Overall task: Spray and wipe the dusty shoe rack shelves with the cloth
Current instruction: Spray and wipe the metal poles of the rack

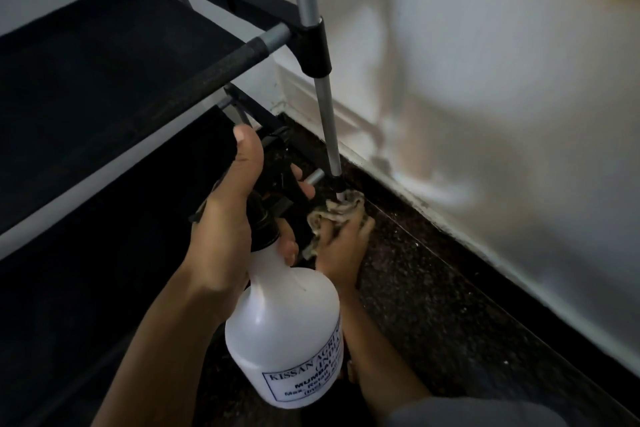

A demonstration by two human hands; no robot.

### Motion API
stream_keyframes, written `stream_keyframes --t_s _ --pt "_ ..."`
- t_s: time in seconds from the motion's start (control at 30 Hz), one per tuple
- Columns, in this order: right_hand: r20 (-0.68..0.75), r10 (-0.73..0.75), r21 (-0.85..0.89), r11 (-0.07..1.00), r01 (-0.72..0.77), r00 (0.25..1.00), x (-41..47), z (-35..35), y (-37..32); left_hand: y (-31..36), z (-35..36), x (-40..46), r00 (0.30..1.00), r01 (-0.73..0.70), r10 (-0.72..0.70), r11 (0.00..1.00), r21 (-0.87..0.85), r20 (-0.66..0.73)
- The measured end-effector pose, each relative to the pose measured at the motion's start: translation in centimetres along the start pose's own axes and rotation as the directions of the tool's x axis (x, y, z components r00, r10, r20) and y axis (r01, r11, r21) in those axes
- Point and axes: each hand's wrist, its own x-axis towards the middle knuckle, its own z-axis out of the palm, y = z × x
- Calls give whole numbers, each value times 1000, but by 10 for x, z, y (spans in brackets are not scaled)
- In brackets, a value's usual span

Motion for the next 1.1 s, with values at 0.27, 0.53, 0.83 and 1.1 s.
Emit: stream_keyframes --t_s 0.27,0.53,0.83,1.1 --pt "-172 -260 92 956 278 950 5 -22 -1 -6 -7 2 1000 -12 12 1000 3 -2" --pt "100 -140 -319 933 165 985 27 -24 50 -12 -10 -1 998 -38 39 999 -27 45" --pt "-227 -414 -105 910 400 881 30 -16 -3 -18 -13 3 996 -46 47 999 -21 71" --pt "32 -309 -224 924 308 950 32 -13 38 -24 -16 2 999 5 -3 999 -51 45"
